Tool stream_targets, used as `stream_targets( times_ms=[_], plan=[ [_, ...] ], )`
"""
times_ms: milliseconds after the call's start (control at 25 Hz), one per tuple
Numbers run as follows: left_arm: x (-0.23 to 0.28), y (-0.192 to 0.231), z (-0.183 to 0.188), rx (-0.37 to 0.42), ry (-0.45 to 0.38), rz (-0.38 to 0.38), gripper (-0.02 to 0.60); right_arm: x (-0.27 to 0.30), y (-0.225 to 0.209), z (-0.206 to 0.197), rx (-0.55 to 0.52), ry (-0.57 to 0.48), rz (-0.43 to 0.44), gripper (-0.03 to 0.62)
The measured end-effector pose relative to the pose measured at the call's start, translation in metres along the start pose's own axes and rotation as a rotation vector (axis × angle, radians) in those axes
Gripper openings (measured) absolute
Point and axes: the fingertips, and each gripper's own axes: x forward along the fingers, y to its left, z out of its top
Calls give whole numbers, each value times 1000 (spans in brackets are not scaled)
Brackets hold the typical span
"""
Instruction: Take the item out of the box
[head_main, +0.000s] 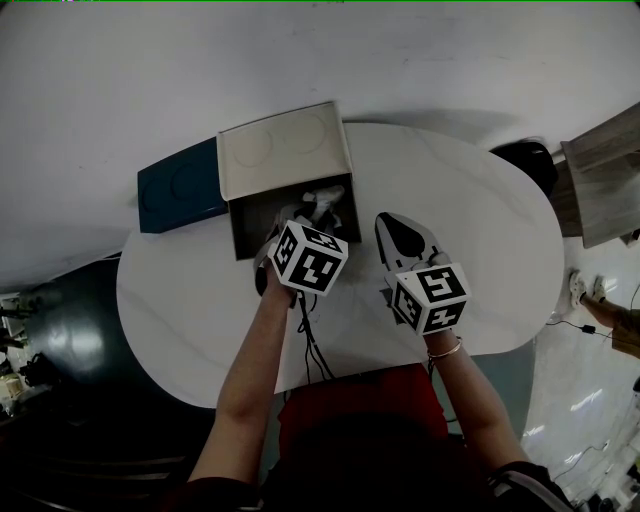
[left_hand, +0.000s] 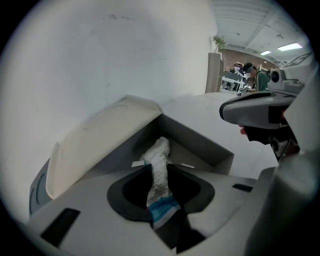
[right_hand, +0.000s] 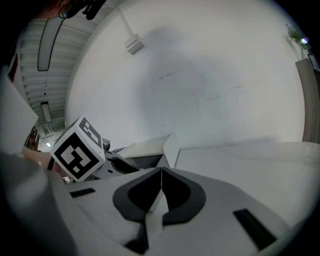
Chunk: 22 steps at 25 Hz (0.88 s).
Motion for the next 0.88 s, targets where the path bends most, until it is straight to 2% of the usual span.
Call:
stream_targets(
  times_ms=[320,560,880],
  plan=[
    [1,-1,1,16,0,-3,94,-2,0,-1,-1,5,-6,15],
    [-10,-4,13,-8,-67,-8,89,-8,4,-1,-11,8,-13,15],
    [-38,-3,26,1,-138,35,86,-20,12,3,-20,-14,-26,15]
  ],
)
